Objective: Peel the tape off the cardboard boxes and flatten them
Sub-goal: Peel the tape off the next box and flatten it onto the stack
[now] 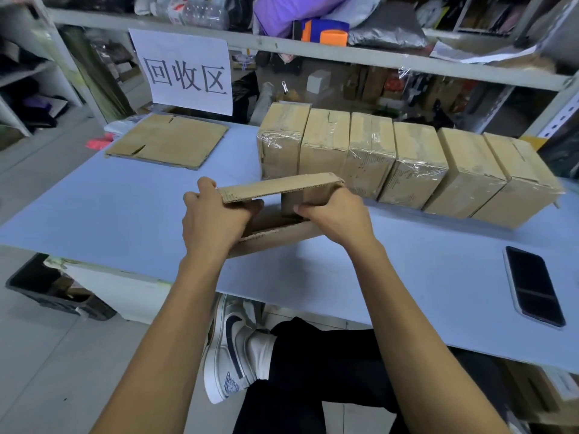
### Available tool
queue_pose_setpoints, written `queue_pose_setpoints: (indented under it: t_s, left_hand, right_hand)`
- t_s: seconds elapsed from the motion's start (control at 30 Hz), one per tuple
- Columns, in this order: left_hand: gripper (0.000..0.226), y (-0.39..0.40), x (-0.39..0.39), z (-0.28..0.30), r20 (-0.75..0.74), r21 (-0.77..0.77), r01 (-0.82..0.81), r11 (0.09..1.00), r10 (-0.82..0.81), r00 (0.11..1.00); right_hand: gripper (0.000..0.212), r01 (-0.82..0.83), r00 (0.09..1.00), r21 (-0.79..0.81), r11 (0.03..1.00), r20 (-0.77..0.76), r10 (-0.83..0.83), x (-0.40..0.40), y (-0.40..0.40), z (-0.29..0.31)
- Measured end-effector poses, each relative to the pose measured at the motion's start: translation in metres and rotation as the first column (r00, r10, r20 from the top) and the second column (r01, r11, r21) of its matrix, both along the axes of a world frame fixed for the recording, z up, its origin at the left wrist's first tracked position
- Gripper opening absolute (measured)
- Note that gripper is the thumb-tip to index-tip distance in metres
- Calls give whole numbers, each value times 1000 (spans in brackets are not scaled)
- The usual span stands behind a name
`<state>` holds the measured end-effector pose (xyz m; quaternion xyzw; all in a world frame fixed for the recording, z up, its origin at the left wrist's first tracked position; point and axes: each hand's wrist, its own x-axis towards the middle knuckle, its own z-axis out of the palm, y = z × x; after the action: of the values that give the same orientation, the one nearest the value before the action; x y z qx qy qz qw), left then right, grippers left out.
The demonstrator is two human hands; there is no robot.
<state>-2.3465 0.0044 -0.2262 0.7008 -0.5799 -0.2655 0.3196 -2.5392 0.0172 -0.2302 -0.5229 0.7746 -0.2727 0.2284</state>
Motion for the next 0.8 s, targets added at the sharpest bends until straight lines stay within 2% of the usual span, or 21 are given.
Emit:
queue_pose_setpoints:
  t_s: [0.1,0.2,0.33,0.4,0.47,0.53,0.6,0.7,0.8]
  left_hand:
    - [82,-7,15,1,-9,-9,0,1000,0,1000]
    - [70,-8,30,0,-135,-14,28,1000,-30,990]
    - [64,-5,47,-9,-286,-30,165,986,-167,943]
    - [62,-1,57,-12,-404,-36,224,974,-220,888]
    - [71,5,64,-15,-524,-20,274,962,-244,816]
    - [68,7,64,-19,-611,9,271,962,-209,764]
    - [49,6,58,-19,-609,67,216,974,-132,782]
    - [60,-1,58,-25,-478,176,202,963,-96,873]
    - [57,-2,63,-30,-450,111,233,966,-161,879]
  right_hand:
    - [45,-36,981,-71,997,186,49,-4,5,-2]
    - [42,-68,948,-126,990,302,104,-10,14,-5]
    - [49,-120,902,-125,985,400,161,-13,19,-14]
    - [38,-63,816,-131,989,563,127,-14,19,-19]
    - [23,26,677,-146,989,730,90,-14,20,-16]
    - [24,97,626,-107,990,780,23,-13,19,-11]
    - [35,91,706,-32,995,707,-42,-12,17,-10]
    - [33,7,833,6,1000,553,-9,-8,17,-13]
    - [21,-25,829,-63,998,556,56,-7,21,-9]
